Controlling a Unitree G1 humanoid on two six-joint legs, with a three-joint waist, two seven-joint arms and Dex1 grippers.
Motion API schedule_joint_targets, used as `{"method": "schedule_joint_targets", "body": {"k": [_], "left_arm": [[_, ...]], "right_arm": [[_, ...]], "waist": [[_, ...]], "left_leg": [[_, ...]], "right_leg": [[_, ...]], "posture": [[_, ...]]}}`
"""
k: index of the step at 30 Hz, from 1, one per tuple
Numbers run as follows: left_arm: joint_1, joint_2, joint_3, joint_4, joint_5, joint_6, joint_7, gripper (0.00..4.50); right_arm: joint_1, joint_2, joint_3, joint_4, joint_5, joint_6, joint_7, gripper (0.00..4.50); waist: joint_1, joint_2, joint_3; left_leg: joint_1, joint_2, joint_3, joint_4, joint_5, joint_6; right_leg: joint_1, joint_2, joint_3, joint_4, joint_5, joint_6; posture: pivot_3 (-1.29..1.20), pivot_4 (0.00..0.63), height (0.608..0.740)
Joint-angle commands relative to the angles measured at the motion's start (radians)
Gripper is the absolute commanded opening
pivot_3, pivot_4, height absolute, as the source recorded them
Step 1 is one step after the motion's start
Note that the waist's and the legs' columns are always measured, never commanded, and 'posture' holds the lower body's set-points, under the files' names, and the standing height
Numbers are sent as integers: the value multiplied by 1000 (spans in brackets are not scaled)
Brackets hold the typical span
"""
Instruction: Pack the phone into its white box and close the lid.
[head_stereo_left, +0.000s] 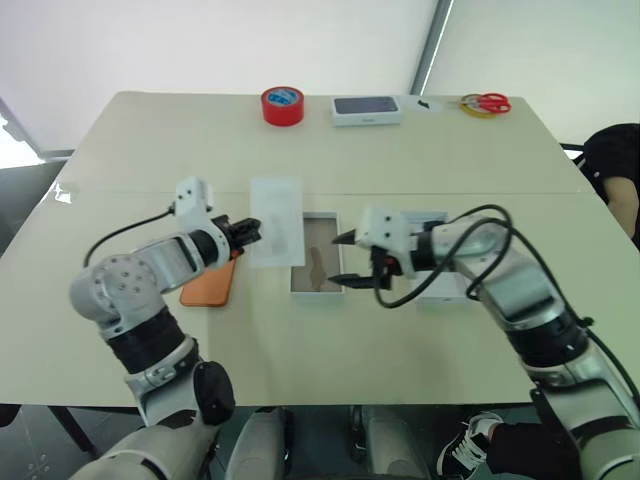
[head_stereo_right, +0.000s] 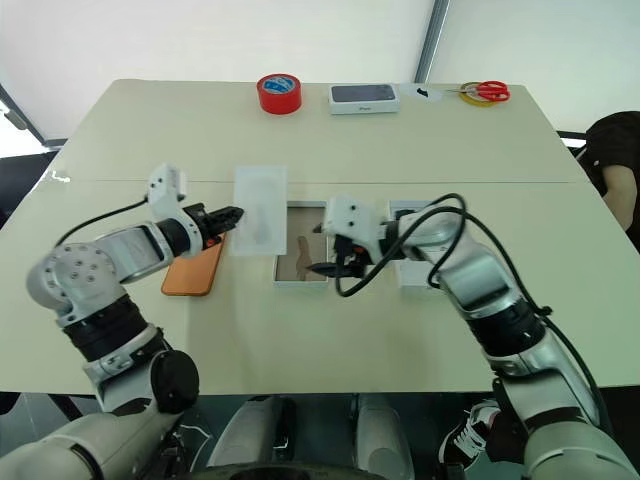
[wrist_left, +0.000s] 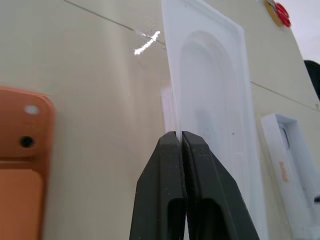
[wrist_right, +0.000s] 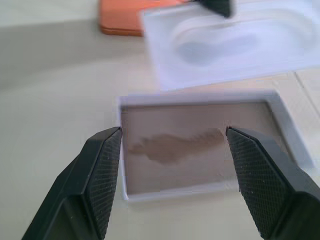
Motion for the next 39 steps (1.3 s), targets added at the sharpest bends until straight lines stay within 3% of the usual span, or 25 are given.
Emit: {"method": "schedule_joint_targets", "body": {"k": [1, 6, 24, 27, 32, 36, 39], "left_arm": [[12, -37, -33, -30, 21, 9, 24, 0], [24, -100, -44, -27, 51, 7, 48, 0], [22, -135, -125, -13, 92, 6, 29, 0], [24, -139, -123, -19, 89, 9, 27, 944], [16, -128, -88, -39, 67, 9, 13, 3380], [1, -71, -55, -64, 47, 9, -11, 3380], [-23, -8, -30, -69, 41, 9, -38, 3442]], "right_arm": [[17, -17, -97, 1, 37, 15, -35, 3433], [52, -31, -122, 42, 17, -14, -67, 3433], [76, -8, -115, 50, 20, -38, -118, 3433], [76, -4, -108, 51, 17, -42, -121, 3464], [66, 5, -96, 53, 13, -46, -127, 3464], [37, 28, -82, 62, 0, -49, -145, 3464], [6, 54, -67, 86, -18, -43, -171, 2609]], "waist": [[-5, 0, 0], [-5, 0, 0], [0, 0, 0], [-1, 0, 0], [-1, 0, 0], [-5, 0, 0], [-7, 0, 0]], "left_leg": [[0, 0, 0, 0, 0, 0], [0, 1, 0, 0, 0, 0], [0, 1, 0, 0, 0, 1], [0, 1, 0, 0, 0, 1], [0, 1, 0, 0, 0, 1], [0, 1, 0, 0, 0, 1], [0, 2, 0, 0, 0, 0]], "right_leg": [[0, 0, 0, 0, 0, 0], [0, 2, 0, 0, 0, 0], [0, 2, 0, 0, 0, 0], [0, 2, 0, 0, 0, 0], [0, 2, 0, 0, 0, 0], [0, 4, 0, 0, 0, 0], [-1, 4, 0, 0, 0, 0]], "posture": [[0, 150, 732], [0, 150, 732], [0, 150, 732], [0, 150, 732], [0, 150, 732], [0, 150, 732], [0, 150, 732]]}}
